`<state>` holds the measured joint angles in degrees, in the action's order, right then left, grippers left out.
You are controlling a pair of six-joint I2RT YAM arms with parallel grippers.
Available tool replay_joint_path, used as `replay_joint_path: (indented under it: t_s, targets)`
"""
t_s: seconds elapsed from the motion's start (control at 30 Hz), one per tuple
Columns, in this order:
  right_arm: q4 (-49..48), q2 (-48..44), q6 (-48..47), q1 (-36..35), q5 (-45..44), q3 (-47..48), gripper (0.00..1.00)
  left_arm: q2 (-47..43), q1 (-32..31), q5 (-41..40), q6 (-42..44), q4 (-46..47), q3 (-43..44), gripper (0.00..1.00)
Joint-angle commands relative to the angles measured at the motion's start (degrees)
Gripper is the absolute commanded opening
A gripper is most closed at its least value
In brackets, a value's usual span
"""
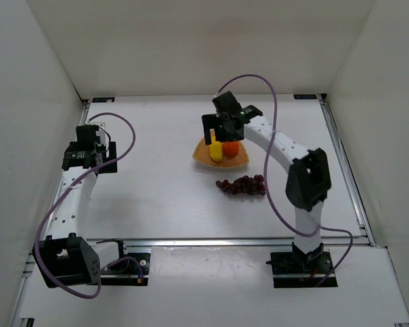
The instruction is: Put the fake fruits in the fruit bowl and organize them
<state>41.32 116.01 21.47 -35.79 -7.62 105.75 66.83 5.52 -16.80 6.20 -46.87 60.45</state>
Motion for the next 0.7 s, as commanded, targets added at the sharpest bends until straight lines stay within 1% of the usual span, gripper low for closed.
replay_joint_path:
  t_s: [0.0, 0.03, 0.07, 0.13, 0.17, 0.23, 0.3, 0.4, 0.5, 0.6, 0.67]
  targets:
    - [-0.36, -12.63, -14.68, -2.53, 0.23, -8.41, 1.0, -0.21, 0.28, -0.08, 0.22, -0.33, 1.43, 1.0]
    - [1.29, -14.04, -17.14, -3.23, 0.23, -11.5, 1.0, -0.21, 0.28, -0.08, 0.22, -0.33, 1.43, 1.0]
    - [1.31, -16.92, -21.52, -3.23, -0.81, -14.93, 1.0, -0.21, 0.28, -0.08, 0.22, -0.33, 1.43, 1.0]
    - [1.31, -19.75, -25.06, -4.37, -1.61, -21.61, 1.0, 0.32, 0.28, -0.08, -0.31, -0.33, 1.43, 1.0]
    - [1.31, -22.64, -27.95, -4.38, -0.48, -27.12, 1.0, 0.32, 0.28, -0.08, -0.31, -0.33, 1.43, 1.0]
    - [1.31, -26.25, -29.9, -6.12, -0.47, -31.2, 1.0, 0.32, 0.28, 0.45, -0.31, -0.33, 1.43, 1.0]
    - [0.78, -26.97, -31.92, -6.66, -3.53, -35.07, 1.0, 0.32, 0.28, 0.45, -0.31, -0.33, 1.43, 1.0]
    - [0.78, -26.63, -34.21, -7.36, -5.91, -35.62, 1.0, 0.32, 0.28, 0.45, -0.31, -0.33, 1.43, 1.0]
    - [1.56, -23.73, -36.41, -7.36, -5.05, -34.05, 1.0, 0.32, 0.28, 0.45, -0.31, -0.33, 1.43, 1.0]
    - [3.42, -19.25, -38.87, -7.36, -3.98, -31.32, 1.0, 0.32, 0.28, 0.45, -0.31, -0.33, 1.43, 1.0]
    - [3.42, -16.0, -39.57, -7.36, -5.04, -31.31, 1.0, 0.32, 0.28, 0.45, -0.31, -0.85, 1.43, 1.0]
